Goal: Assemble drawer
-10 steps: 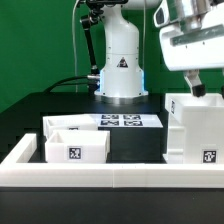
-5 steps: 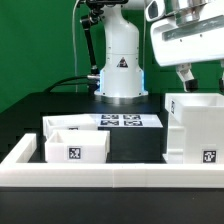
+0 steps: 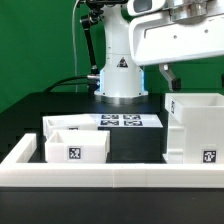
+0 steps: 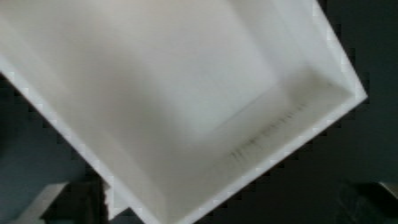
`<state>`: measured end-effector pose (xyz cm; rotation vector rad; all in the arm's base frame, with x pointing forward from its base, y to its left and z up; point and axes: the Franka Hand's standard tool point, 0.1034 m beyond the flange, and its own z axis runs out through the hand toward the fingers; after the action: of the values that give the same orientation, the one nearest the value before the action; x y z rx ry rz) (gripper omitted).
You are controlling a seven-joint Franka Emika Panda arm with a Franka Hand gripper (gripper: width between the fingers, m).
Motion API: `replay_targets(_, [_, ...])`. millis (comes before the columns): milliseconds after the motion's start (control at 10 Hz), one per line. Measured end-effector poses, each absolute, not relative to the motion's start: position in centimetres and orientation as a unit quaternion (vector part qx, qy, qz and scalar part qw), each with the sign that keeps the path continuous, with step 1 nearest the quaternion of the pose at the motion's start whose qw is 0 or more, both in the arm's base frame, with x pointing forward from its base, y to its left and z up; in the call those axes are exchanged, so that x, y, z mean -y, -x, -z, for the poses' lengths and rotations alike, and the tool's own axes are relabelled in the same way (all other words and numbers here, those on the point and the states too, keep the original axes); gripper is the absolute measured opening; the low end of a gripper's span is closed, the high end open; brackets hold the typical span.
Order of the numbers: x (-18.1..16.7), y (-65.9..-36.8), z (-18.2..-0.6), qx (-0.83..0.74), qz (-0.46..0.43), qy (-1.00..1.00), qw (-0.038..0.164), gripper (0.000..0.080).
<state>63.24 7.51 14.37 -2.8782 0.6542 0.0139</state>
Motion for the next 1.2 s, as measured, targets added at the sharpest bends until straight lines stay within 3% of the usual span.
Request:
replay_targets(200, [-7.0,-63.1,-14.3,-0.132,0.004,0.987,0.09,0.0649])
replay_targets(300, [-5.4,-62.4,-14.1,-0.032,0.009,0.997,0.077,0.0649])
replay_targets(500, [-2.0,-61.1,-13.7,-0.019,0.013,0.997,0.068,0.0649])
replay_targets(800, [3.1,-58.7,-11.9,-0.04,0.01,0.997,0.072,0.0649])
replay_targets(1200, [3.2,-58.9,-11.8,-0.039,0.01,0.997,0.073,0.0649])
